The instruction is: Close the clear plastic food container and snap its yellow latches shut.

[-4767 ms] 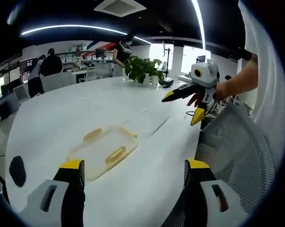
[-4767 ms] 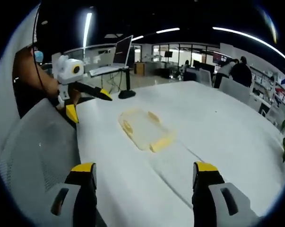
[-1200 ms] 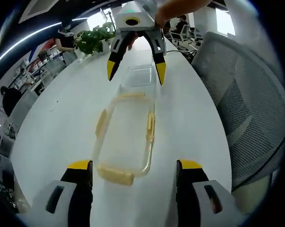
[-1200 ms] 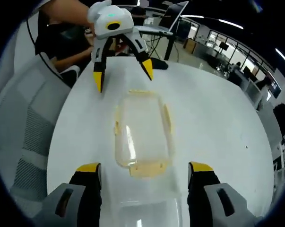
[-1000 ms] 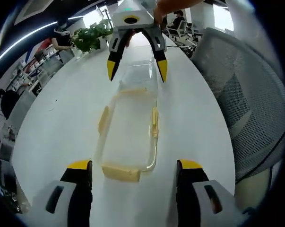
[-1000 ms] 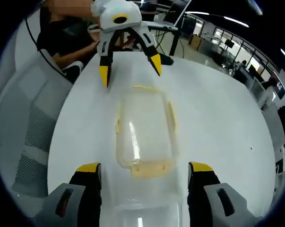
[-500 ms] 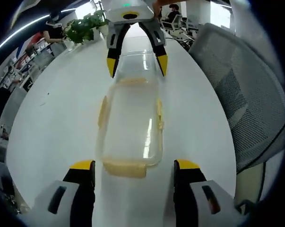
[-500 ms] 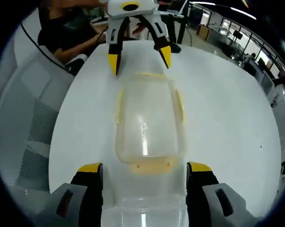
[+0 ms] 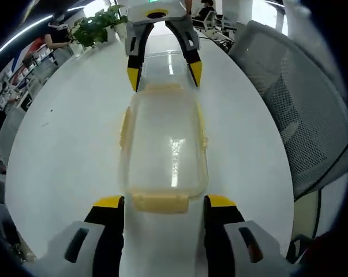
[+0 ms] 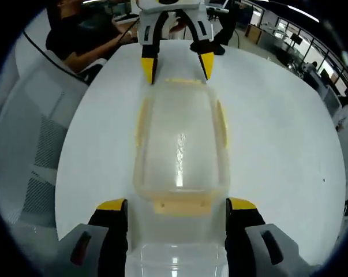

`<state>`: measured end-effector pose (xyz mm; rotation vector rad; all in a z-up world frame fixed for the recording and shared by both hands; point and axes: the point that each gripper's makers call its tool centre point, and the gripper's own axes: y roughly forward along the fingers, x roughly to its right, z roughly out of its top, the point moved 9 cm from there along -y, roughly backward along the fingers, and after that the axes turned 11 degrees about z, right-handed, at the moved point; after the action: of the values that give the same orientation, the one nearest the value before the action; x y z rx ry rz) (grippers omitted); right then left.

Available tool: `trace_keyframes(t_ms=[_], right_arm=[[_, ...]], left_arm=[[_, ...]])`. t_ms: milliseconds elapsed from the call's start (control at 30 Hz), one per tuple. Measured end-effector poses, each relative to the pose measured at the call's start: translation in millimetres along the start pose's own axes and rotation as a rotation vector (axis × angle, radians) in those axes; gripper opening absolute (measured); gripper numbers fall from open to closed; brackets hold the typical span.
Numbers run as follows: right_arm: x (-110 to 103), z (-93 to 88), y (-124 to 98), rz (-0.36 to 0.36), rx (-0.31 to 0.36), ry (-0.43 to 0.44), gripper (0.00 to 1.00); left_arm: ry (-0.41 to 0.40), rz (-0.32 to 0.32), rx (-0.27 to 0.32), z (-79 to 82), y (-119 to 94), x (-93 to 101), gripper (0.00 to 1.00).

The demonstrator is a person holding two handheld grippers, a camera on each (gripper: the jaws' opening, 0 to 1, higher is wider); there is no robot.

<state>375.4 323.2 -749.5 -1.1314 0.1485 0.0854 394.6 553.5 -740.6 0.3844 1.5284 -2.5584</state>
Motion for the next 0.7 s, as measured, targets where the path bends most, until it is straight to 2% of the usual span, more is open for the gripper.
trace_keyframes(t_ms=[433, 633, 667, 700], right_arm=[[1.8, 0.7, 6.4, 0.017, -0.042, -0.007, 0.6], [5.0, 0.5, 4.4, 0.009, -0.046, 0.005, 0.49], [3.8, 1.2, 4.3, 0.009, -0.048, 0.008, 0.46], [3.4, 1.3, 4.7, 0.01, -0.055, 0.001, 0.43]], left_arm=[[-0.007, -0.035, 0.005, -4.9, 4.1, -4.1, 0.51], [-0.001, -0.076, 0.003, -4.0, 5.1, -1.4, 0.44], [-0.012, -0.088, -0.004, -4.5, 5.1, -0.4, 0.4], [-0.042, -0.083, -0.025, -6.4, 4.1, 0.7, 0.4]])
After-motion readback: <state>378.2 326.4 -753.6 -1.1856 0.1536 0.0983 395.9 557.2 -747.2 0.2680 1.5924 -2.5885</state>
